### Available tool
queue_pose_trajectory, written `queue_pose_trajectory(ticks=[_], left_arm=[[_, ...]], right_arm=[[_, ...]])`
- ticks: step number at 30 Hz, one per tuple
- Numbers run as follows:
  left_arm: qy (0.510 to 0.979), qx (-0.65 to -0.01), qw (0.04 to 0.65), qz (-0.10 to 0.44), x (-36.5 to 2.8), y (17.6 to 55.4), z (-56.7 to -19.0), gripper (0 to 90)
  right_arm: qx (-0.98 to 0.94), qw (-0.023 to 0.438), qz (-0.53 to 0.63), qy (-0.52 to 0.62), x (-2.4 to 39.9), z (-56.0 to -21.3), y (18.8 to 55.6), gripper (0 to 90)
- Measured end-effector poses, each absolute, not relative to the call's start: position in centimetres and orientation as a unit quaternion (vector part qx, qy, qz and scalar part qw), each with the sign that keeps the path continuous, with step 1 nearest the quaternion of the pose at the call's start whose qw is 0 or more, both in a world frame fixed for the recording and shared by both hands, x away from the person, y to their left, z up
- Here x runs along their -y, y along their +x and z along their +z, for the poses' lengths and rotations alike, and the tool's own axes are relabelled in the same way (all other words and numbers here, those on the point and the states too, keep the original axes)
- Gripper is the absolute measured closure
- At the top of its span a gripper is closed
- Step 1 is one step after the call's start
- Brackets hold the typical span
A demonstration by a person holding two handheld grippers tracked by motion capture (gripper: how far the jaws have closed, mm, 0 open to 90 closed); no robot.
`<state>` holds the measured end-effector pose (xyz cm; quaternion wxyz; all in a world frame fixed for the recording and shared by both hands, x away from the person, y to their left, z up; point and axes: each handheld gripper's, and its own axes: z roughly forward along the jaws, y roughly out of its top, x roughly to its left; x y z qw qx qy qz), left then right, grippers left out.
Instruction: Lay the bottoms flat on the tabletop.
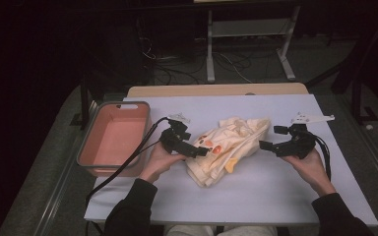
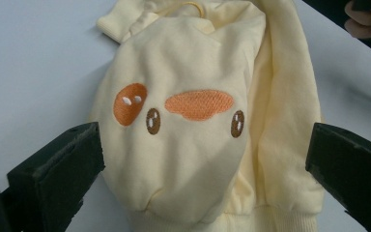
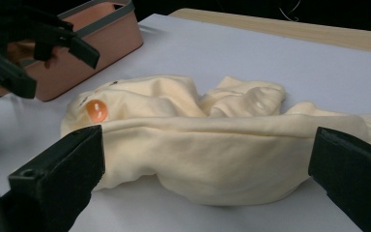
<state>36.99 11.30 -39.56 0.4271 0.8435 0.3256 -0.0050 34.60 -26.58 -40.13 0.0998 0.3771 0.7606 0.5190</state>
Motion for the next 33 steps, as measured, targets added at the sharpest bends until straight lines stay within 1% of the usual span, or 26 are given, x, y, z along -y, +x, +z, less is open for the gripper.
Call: queue_pose_trajectory(ticks=[13, 20, 24, 26, 28, 31, 33], left_arm=[[0.851, -0.332, 0.406, -0.009, -10.9, 37.3, -41.6, 0.0], [0.854, -0.34, 0.392, -0.003, -11.0, 37.7, -42.7, 0.0], [0.866, -0.332, 0.373, -0.001, -10.5, 37.6, -43.5, 0.6], [0.874, -0.327, 0.36, 0.008, -10.3, 37.4, -43.9, 3.2], [0.877, -0.324, 0.355, 0.015, -10.2, 37.3, -44.1, 7.4], [0.878, -0.319, 0.357, 0.018, -10.3, 37.2, -44.0, 14.3], [0.878, -0.318, 0.358, 0.018, -10.3, 37.2, -44.0, 16.8]], right_arm=[[-0.757, 0.101, 0.513, 0.393, 27.5, -40.6, 36.9, 0.0], [-0.76, 0.082, 0.5, 0.406, 27.2, -41.6, 38.4, 0.0], [-0.766, 0.064, 0.485, 0.417, 26.7, -42.1, 39.2, 0.0], [-0.772, 0.056, 0.473, 0.421, 26.3, -42.5, 39.5, 2.3], [-0.777, 0.048, 0.463, 0.424, 26.0, -42.9, 39.7, 6.6], [-0.779, 0.038, 0.462, 0.423, 26.1, -43.2, 39.7, 16.5], [-0.775, 0.03, 0.466, 0.425, 26.3, -43.3, 39.8, 23.7]])
